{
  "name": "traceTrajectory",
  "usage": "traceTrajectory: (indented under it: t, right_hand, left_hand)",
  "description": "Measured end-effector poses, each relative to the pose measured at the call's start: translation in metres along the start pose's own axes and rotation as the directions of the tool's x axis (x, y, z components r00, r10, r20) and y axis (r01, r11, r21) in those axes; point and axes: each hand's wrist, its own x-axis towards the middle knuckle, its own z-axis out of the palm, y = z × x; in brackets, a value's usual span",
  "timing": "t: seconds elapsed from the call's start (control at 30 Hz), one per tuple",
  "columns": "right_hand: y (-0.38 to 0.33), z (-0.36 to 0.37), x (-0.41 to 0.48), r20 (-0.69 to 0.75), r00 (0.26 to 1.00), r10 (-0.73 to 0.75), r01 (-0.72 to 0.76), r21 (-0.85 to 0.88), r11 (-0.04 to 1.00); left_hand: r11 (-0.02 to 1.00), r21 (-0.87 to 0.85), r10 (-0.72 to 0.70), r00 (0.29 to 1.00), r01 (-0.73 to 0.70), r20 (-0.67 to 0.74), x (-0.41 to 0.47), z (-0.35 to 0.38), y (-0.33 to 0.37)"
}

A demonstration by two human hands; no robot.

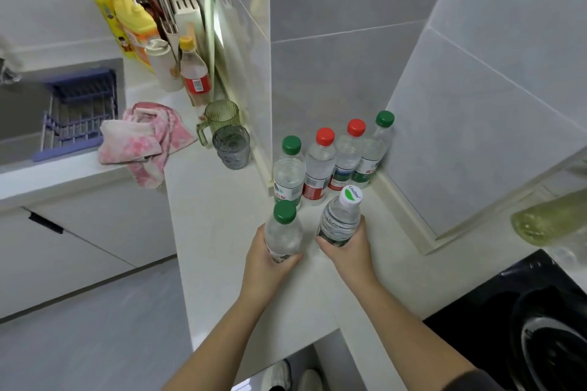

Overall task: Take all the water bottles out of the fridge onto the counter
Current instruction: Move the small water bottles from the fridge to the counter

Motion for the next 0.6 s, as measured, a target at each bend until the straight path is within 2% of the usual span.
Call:
traceTrajectory:
  t: [0.13,0.23,0.6]
  right_hand:
    - [0.014,0.004,0.000,-0.005,1.000,0.031,-0.031,-0.025,0.999]
    - [0.025,0.006,0.004,-0.011,0.998,0.062,-0.063,-0.066,0.996]
    - [0.034,-0.029,0.069,-0.115,0.989,0.087,-0.095,-0.062,0.994]
  left_hand:
    - [0.986,0.161,0.041,0.996,-0.052,0.074,0.004,-0.010,-0.016]
    - [0.973,0.221,0.047,0.995,-0.066,0.091,0.010,-0.005,-0.016]
    - [0.980,0.164,0.093,0.987,-0.114,0.131,0.060,0.076,0.016]
